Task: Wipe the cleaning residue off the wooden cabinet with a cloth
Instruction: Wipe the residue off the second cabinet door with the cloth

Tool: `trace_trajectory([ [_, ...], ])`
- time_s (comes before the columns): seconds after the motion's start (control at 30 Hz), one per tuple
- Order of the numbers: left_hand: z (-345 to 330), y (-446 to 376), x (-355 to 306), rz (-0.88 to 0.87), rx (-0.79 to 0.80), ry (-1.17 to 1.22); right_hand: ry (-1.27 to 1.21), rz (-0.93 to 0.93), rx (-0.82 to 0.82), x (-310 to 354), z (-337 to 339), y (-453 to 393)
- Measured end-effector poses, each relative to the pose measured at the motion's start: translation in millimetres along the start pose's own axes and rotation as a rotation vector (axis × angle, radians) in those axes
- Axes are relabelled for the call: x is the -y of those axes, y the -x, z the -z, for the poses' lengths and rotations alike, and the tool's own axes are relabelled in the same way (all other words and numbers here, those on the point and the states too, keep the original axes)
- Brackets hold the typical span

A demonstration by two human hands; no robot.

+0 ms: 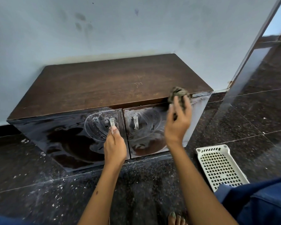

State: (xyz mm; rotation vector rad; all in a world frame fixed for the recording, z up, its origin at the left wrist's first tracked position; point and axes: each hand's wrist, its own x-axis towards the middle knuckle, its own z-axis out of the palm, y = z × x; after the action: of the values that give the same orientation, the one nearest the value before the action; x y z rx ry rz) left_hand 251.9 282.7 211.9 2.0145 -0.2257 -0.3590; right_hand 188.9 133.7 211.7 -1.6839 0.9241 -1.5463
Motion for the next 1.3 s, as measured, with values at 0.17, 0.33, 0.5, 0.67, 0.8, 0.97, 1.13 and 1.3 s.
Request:
trace_trajectory([
  [0.17,-1.3,2.7,5.2,-0.056,0.025,-0.010,0.032,-0.219,-0.207,-10.3,20.1,-50.7],
  [0.33,-8.9,5.6,3.1,-0.069,-0.044,-0.016,-0.054,-0.099,-0.022,15.7,-11.1,11.7],
  [0.5,-12.3,4.1,3.2,-0.098,-0.023,-0.067,-0.052,-0.212,-0.142,0.1,9.1,-28.1],
  [0.67,-9.9,4.2,7.6,-0.107,-0.021,-0.065,-0.036,-0.294,-0.246,-3.5,13.3,-52.3],
  [0.8,-10.8,3.7,5.0,-0.096,-0.041,-0.036,-0.054,-0.141,-0.114,6.3,-2.8,-10.2],
  [0.97,-4.8,-0.5,7.4,-0.088,-0.011,-0.044,-0.027,-0.333,-0.274,-7.4,24.0,-62.2],
  [1.13,-0.3,1.4,10.4,-0.078,0.037,-0.015,-0.041,-0.360,-0.293,-1.2,18.7,-64.8],
  [1.3,-3.0,2.2,3.9,-0.060,0.082,-0.024,0.027,-0.220,-0.177,-0.5,16.0,-34.8],
])
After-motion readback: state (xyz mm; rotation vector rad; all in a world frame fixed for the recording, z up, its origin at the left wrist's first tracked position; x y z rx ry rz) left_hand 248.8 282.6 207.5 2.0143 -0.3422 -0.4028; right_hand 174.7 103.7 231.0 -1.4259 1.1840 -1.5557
